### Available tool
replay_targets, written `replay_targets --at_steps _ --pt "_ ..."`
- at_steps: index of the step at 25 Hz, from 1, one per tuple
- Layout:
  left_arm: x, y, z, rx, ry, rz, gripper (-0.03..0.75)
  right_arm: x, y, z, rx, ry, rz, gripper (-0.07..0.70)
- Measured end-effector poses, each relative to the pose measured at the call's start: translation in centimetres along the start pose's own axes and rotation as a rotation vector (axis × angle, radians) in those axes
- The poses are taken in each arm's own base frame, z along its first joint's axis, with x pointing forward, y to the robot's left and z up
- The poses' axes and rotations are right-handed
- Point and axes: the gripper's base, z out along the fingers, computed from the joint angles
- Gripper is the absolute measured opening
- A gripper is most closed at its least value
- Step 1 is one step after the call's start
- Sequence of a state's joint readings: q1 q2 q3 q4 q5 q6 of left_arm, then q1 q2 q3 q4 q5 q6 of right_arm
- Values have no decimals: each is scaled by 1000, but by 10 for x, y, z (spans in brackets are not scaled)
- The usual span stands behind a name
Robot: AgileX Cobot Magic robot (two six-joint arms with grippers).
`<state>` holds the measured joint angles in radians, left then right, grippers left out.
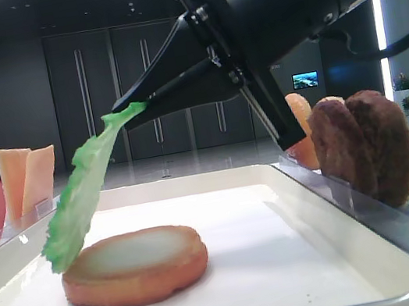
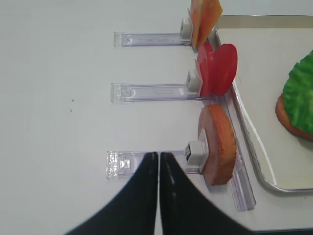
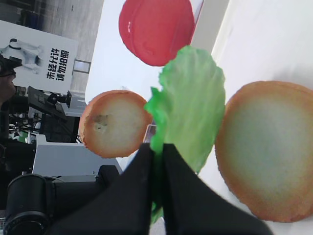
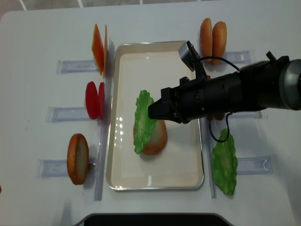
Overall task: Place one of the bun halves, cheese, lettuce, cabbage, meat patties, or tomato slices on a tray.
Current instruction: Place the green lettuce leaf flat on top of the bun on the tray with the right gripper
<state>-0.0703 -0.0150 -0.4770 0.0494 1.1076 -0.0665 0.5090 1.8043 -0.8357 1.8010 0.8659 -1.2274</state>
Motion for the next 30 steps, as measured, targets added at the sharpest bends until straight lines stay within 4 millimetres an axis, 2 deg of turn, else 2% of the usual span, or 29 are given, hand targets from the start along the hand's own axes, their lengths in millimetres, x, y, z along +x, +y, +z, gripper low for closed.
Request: replay_targets --at_steps 30 --pt "0 0 0 -1 0 -1 -1 4 4 3 -25 20 0 15"
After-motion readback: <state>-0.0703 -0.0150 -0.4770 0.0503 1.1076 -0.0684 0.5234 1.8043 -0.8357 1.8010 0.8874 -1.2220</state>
